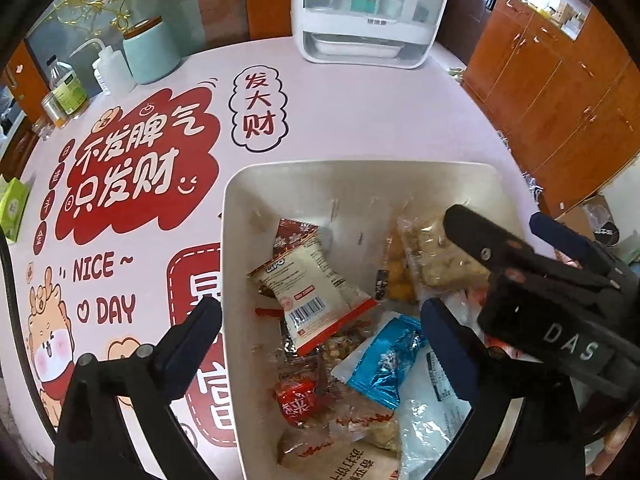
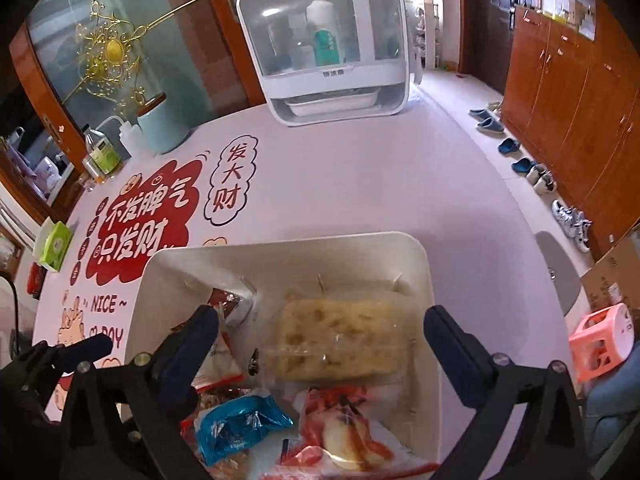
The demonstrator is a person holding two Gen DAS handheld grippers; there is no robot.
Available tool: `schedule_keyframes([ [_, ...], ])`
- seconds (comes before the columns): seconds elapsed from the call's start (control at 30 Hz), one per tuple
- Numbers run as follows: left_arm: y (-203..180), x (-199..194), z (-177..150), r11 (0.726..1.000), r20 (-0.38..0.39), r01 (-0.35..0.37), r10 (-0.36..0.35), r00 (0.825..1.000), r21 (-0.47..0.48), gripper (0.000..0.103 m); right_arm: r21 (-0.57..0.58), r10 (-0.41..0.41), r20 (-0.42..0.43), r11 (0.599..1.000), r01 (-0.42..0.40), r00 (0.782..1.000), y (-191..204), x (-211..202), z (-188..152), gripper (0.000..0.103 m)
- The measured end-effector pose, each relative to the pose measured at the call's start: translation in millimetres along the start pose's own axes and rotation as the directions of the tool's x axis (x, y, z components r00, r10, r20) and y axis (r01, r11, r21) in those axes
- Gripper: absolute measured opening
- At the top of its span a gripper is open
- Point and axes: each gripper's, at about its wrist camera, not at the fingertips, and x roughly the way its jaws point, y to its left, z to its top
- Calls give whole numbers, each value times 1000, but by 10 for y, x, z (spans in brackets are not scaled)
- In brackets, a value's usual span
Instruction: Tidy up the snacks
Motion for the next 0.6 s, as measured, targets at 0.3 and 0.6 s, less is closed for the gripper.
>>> schedule_keyframes([
  [0.3, -29, -66, -75, 1000, 6, 13, -13, 1000, -12, 99, 17, 5, -28, 1000, -5, 1000, -49, 46, -38, 103],
  [0.6, -37, -214, -230, 999, 15, 19, -18, 1000, -28, 99, -3, 12, -24, 1000, -12, 1000, 15, -89, -153, 103],
])
